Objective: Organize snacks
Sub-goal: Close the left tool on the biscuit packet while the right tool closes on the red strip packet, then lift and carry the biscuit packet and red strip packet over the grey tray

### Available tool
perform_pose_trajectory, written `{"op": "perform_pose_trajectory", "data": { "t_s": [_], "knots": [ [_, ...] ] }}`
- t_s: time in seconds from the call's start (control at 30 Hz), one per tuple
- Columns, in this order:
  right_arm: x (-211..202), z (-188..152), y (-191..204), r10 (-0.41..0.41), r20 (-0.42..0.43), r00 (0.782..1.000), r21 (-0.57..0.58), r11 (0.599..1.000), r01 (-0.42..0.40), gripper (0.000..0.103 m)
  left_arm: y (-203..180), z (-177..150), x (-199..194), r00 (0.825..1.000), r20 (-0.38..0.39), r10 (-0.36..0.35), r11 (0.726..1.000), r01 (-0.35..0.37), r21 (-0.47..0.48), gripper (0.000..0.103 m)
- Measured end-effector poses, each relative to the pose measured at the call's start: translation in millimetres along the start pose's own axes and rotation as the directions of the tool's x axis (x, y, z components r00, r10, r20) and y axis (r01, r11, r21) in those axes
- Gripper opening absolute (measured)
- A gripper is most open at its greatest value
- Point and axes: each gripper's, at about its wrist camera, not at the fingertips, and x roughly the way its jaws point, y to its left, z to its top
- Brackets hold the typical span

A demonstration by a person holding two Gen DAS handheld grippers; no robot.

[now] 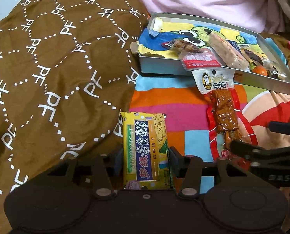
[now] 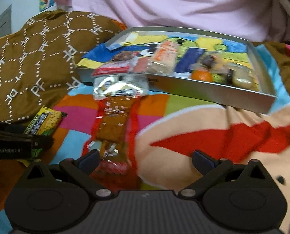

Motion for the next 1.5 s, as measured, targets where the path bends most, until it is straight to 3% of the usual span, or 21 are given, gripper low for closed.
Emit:
{"op": "perform_pose_trajectory", "data": {
  "t_s": [0.23, 0.63, 0.77, 0.87, 1.27, 1.4, 1.5],
  "knots": [
    [17, 7, 24, 0.045, 0.017, 0.999, -0.032, 0.998, -0.044, 0.103, 8, -1, -1, 1.0, 0.008, 0.004, 0.999, -0.004, -0.034, 0.05],
    [32, 7, 36, -0.002, -0.001, 1.0, -0.09, 0.996, 0.002, 0.102, 12, -2, -1, 1.0, 0.011, -0.013, 0.998, 0.014, -0.059, 0.05],
    [30, 8, 38, 0.009, -0.005, 1.0, -0.106, 0.994, -0.01, 0.094, 10, -2, -1, 1.0, 0.011, -0.006, 0.998, 0.007, -0.055, 0.05],
    [27, 8, 38, 0.041, -0.014, 0.999, -0.101, 0.994, -0.042, 0.079, 8, 1, 1, 1.0, 0.011, 0.003, 0.998, -0.002, -0.057, 0.05],
    [19, 10, 41, 0.051, -0.026, 0.998, -0.117, 0.992, -0.053, 0.062, 5, 5, 8, 1.0, 0.016, 0.022, 0.998, -0.021, -0.063, 0.049],
    [20, 9, 40, 0.054, -0.029, 0.998, -0.113, 0.992, -0.057, 0.062, 6, 6, 12, 1.0, 0.021, 0.019, 0.998, -0.017, -0.063, 0.05],
    [24, 9, 36, 0.059, -0.029, 0.998, -0.094, 0.994, -0.061, 0.068, 6, 7, 14, 1.0, 0.025, 0.016, 0.998, -0.015, -0.057, 0.05]
  ]
}}
